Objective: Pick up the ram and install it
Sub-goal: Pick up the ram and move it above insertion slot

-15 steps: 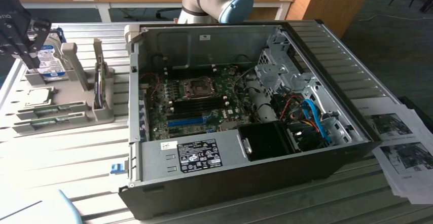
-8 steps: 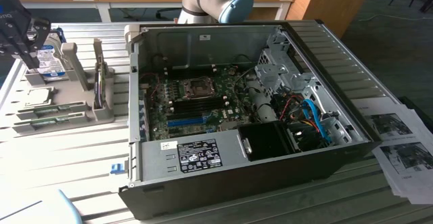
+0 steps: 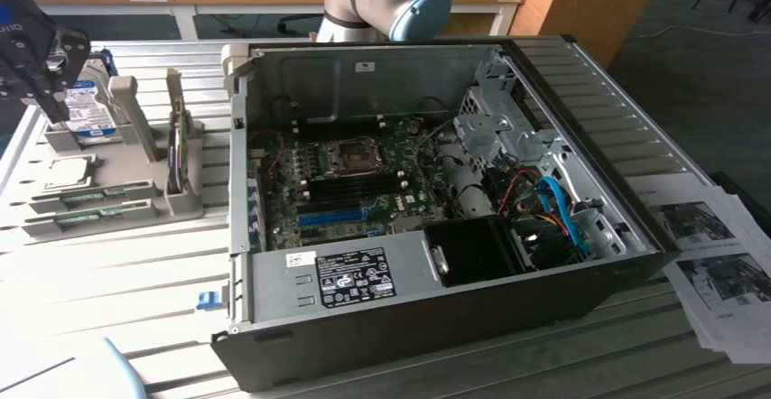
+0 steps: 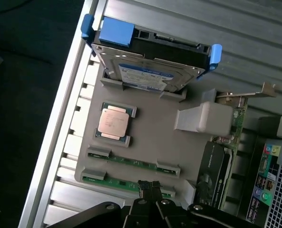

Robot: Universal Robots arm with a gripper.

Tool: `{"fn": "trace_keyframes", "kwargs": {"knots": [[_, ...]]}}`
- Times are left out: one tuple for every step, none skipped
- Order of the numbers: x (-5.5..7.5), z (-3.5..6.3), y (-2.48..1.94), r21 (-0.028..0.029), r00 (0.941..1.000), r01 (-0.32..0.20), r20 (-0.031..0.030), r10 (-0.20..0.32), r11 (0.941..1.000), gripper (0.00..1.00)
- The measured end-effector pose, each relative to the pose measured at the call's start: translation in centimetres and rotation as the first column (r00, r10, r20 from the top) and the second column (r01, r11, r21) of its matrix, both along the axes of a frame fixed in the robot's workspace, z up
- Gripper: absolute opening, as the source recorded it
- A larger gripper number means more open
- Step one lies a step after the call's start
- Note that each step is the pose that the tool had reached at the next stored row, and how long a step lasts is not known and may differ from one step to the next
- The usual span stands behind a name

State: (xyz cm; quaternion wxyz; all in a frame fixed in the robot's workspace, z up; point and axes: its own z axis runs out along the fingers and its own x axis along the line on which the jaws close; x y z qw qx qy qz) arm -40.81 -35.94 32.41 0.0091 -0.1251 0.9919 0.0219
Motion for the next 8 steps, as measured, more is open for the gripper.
{"fn": "trace_keyframes", "kwargs": {"knots": [[0.00, 0.00, 0.00, 0.0001, 0.9999, -0.013, 0.0001, 0.013, 0.9999, 0.09], [0.00, 0.00, 0.00, 0.0000, 0.9997, -0.025, 0.0001, 0.025, 0.9997, 0.09], [0.00, 0.00, 0.00, 0.0000, 0.9993, -0.038, 0.0000, 0.038, 0.9993, 0.09], [0.00, 0.00, 0.00, 0.0000, 0.9986, -0.052, 0.0000, 0.052, 0.9986, 0.09], [0.00, 0.00, 0.00, 0.0000, 0.9979, -0.065, 0.0001, 0.065, 0.9979, 0.09], [0.00, 0.00, 0.00, 0.0000, 0.9970, -0.077, 0.0001, 0.077, 0.9970, 0.09], [0.00, -0.01, 0.00, 0.0000, 0.9959, -0.090, 0.0001, 0.090, 0.9959, 0.09], [0.00, 0.00, 0.00, 0.0000, 0.9947, -0.103, 0.0001, 0.103, 0.9947, 0.09]]}}
